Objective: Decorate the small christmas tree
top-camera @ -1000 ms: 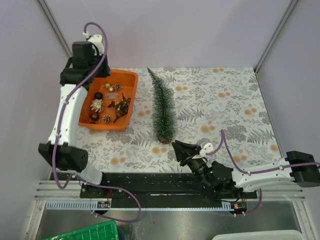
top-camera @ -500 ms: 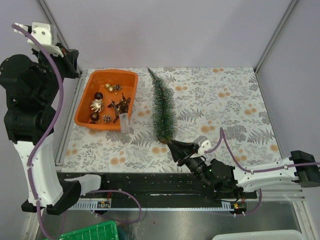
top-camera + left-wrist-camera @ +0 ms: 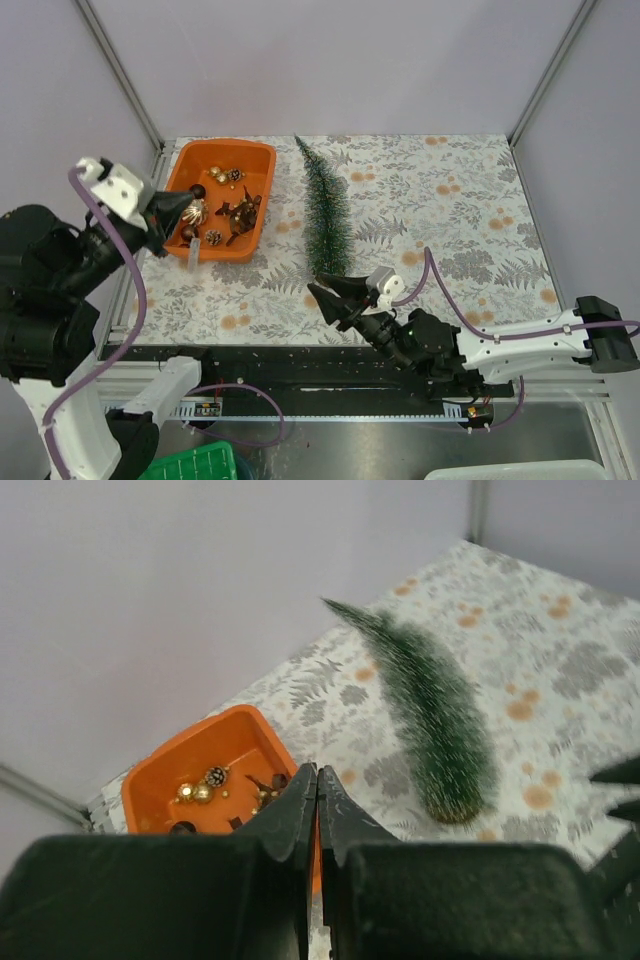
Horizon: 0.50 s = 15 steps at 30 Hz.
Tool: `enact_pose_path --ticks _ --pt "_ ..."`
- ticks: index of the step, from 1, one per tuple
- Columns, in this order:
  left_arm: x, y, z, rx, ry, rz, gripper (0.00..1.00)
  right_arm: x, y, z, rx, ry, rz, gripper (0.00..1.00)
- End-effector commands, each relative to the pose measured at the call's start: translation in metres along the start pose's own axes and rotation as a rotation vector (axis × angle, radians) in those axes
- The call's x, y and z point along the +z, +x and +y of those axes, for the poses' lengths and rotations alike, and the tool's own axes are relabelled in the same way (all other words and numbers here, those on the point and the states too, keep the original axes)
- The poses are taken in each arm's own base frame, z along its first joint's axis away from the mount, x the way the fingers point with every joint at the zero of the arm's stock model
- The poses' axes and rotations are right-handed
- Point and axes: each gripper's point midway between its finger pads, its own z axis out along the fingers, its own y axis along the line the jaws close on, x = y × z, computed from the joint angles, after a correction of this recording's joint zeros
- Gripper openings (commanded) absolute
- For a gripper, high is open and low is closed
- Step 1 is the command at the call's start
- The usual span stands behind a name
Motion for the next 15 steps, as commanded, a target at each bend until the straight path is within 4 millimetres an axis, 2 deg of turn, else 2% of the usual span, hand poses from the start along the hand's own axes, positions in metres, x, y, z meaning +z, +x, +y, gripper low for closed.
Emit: enact_pose_path --ticks 1,3,6,9,15 --pt "-0.028 0.002 -0.062 0.202 0.296 -0.106 0.02 0.012 -0.034 0.018 -0.022 -0.059 -0.069 0.43" --pt "-0.039 0.007 -0.081 0.247 0.379 -0.144 0.0 0.016 -0.04 0.023 -0.03 -0.076 -0.082 0.44" --pt "-0.047 0.011 -0.098 0.245 0.445 -0.175 0.0 0.022 -0.043 0.034 -0.051 -0.106 -0.091 0.47" --pt "-0.054 0.013 -0.107 0.245 0.484 -0.189 0.0 0.031 -0.045 0.045 -0.086 -0.132 -0.097 0.5" --pt "-0.068 0.01 -0.12 0.256 0.526 -0.223 0.0 0.041 -0.06 0.064 -0.089 -0.183 -0.134 0.55"
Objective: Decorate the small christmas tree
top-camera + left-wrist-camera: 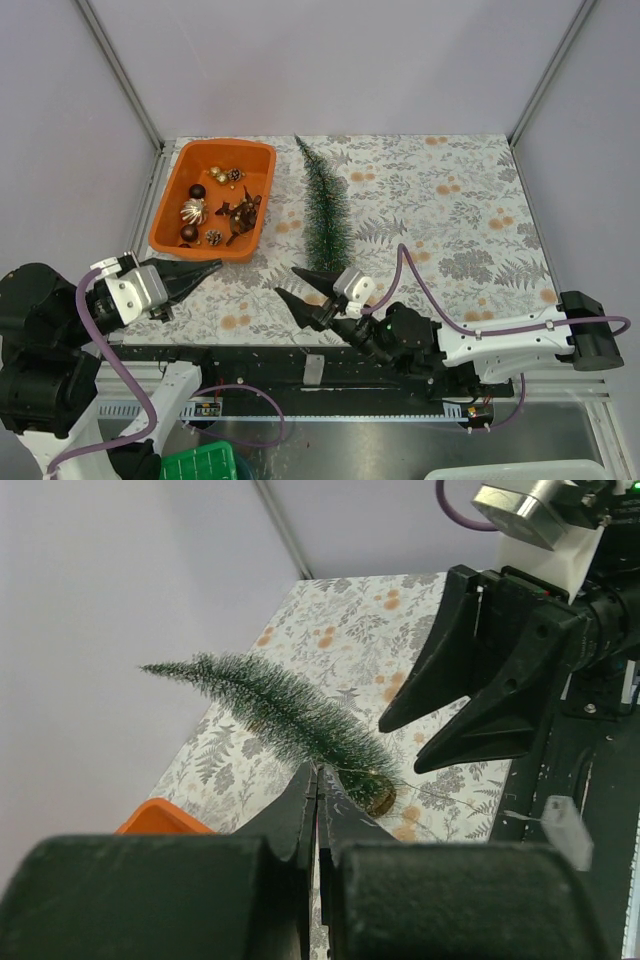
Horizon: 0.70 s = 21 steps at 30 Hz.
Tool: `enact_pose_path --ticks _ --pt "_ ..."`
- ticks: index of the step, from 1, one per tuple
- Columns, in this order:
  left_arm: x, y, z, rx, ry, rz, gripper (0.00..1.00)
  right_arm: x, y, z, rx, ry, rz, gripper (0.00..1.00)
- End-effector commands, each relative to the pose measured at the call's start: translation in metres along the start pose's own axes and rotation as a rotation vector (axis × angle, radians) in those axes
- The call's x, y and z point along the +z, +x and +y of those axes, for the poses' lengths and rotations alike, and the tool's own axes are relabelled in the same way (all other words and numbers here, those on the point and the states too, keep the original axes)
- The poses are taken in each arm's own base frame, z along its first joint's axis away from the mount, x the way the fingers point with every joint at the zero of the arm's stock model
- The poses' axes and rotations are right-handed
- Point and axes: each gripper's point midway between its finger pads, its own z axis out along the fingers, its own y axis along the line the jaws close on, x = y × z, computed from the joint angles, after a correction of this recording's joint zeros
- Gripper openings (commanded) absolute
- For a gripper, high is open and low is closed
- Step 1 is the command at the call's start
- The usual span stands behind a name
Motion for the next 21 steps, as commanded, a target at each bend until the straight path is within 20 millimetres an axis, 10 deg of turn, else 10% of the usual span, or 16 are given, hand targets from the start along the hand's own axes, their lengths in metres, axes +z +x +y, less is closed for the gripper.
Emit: enact_pose_path --ticks 1,21 --pt "-0.003 -0.015 -0.015 0.061 0.059 -0.062 0.0 0.012 -0.041 0.013 0.026 -0.062 -0.1 0.55" --pt "-0.013 -0.022 -0.036 0.131 0.099 -0.106 0.0 0.018 -0.011 0.047 -0.028 -0.201 0.013 0.66"
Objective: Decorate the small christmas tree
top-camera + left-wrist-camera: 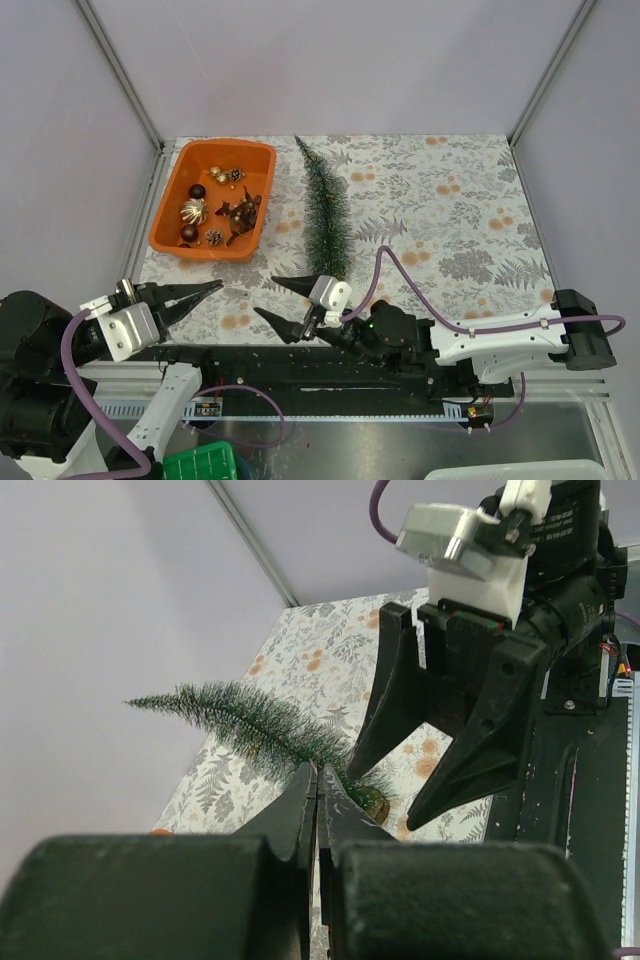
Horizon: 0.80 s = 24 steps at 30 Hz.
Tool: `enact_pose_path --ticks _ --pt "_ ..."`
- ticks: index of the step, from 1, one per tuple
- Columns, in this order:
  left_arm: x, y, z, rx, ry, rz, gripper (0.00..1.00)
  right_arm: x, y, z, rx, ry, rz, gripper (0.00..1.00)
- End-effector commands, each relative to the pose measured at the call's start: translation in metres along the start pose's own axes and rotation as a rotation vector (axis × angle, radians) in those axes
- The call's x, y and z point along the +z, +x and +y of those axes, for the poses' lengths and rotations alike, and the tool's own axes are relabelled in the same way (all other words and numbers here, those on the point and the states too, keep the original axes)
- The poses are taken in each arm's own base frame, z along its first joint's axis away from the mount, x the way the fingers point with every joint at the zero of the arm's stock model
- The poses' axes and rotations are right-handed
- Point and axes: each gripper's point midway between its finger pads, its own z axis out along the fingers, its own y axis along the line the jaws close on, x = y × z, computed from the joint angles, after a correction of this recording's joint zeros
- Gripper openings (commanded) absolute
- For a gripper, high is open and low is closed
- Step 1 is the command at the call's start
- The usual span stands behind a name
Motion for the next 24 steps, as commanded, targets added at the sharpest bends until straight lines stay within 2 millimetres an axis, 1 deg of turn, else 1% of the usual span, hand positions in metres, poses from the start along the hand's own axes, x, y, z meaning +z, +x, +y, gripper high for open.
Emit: enact_pose_path --ticks 1,3,6,7,10,12,15,20,24 --pt "-0.001 -0.012 -0.008 0.071 0.038 -0.046 0.0 0.004 -0.008 0.002 -0.007 -0.013 -0.004 0.68" --pt "-0.001 -0.013 -0.009 0.071 0.041 -0.048 0.0 0.003 -0.006 0.002 -0.011 -0.016 0.001 0.7" --pt "-0.001 -0.013 -0.008 0.072 0.039 -0.048 0.0 0.002 -0.008 -0.004 -0.029 0.009 0.001 0.75" --pt "-0.001 -0.014 -0.008 0.072 0.041 -0.048 0.0 0.002 -0.007 -0.006 -0.037 0.018 0.005 0.75" --pt "-0.001 -0.016 -0.009 0.075 0.048 -0.055 0.0 0.0 -0.011 -0.012 -0.064 0.039 -0.004 0.76" --pt "-0.002 -0.016 -0.01 0.07 0.05 -0.055 0.0 -0.001 -0.014 -0.014 -0.068 0.04 -0.01 0.75" --pt "-0.002 -0.016 -0.011 0.069 0.053 -0.057 0.0 0.001 -0.019 -0.011 -0.065 0.024 -0.022 0.74" --pt "-0.001 -0.018 -0.013 0.063 0.069 -0.064 0.0 0.009 -0.016 -0.004 -0.085 0.003 -0.014 0.73" --pt "-0.003 -0.02 -0.014 0.075 0.061 -0.066 0.0 0.002 -0.018 -0.005 -0.065 -0.008 -0.008 0.71"
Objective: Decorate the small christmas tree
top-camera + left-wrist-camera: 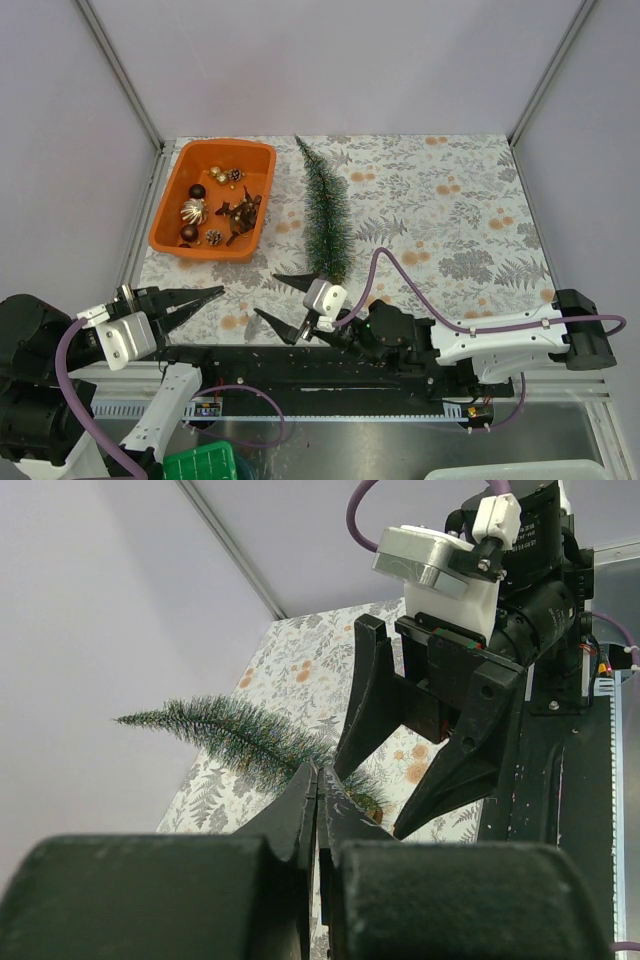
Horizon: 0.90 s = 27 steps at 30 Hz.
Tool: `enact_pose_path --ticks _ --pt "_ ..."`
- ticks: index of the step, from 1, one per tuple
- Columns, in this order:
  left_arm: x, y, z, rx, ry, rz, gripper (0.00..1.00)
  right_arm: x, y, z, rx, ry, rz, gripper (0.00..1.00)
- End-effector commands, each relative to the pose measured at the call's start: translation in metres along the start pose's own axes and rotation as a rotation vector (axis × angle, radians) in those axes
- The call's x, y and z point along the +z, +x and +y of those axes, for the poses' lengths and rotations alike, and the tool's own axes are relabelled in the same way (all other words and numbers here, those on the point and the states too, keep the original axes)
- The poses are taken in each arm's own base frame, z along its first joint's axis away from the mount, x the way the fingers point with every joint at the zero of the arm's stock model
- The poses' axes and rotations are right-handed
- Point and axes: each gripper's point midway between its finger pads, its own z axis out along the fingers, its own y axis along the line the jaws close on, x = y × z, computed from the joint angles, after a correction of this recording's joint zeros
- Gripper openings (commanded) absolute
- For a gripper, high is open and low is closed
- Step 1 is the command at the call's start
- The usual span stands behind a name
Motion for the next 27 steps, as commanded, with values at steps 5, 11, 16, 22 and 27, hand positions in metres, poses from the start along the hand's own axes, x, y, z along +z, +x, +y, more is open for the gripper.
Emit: enact_pose_path --ticks 5,11,16,22,27 --pt "-0.001 -0.011 -0.003 0.065 0.013 -0.032 0.0 -0.018 -0.021 -0.012 0.069 0.0 -0.033 0.7" --pt "0.0 -0.012 -0.002 0.067 0.019 -0.034 0.0 -0.025 -0.004 -0.02 0.051 0.042 0.018 0.7" --pt "0.0 -0.015 -0.003 0.061 0.03 -0.04 0.0 -0.015 0.001 -0.024 0.006 0.061 0.036 0.7" --pt "-0.002 -0.023 -0.005 0.066 0.037 -0.054 0.0 -0.002 0.005 -0.03 0.002 0.06 0.038 0.69" --pt "-0.002 -0.026 -0.007 0.07 0.04 -0.06 0.0 0.006 0.009 -0.021 0.016 -0.001 0.045 0.69"
